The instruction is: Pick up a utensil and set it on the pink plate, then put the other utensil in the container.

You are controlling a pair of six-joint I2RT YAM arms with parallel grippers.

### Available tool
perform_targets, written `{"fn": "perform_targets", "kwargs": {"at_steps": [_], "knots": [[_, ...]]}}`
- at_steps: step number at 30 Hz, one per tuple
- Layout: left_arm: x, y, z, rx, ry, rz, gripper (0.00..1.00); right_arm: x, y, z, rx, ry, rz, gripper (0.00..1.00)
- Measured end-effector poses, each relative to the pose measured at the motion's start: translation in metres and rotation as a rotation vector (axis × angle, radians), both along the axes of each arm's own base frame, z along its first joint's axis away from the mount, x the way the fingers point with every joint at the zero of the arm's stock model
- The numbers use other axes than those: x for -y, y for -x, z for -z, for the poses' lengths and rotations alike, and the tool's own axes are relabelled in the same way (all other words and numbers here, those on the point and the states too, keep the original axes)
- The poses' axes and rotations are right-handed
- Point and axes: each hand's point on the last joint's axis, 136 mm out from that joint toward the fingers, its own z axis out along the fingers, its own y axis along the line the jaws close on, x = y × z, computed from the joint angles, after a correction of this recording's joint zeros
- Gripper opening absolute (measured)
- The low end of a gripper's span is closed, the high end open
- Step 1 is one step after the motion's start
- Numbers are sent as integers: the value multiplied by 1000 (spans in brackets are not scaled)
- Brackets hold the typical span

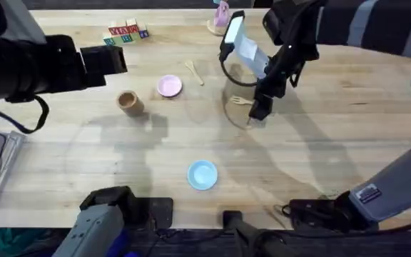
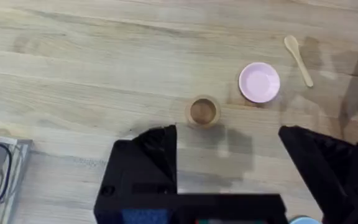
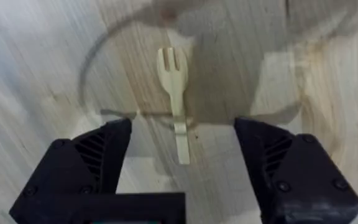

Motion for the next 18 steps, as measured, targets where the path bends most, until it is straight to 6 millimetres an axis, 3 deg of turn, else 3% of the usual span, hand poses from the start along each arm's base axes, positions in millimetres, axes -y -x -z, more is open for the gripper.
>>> {"fn": "perform_targets", "kwargs": {"at_steps": [3, 8, 15, 18], "knots": [[0, 0, 0, -1, 0, 0, 993, -1, 1, 1, 11, 30, -17, 968], [0, 0, 0, 0, 0, 0, 993, -3, -4, 3, 40, 76, -38, 779], [0, 0, 0, 0, 0, 0, 993, -7, -3, 4, 47, 89, -54, 698], [0, 0, 0, 0, 0, 0, 994, -7, -1, 4, 43, 88, -56, 510]]}}
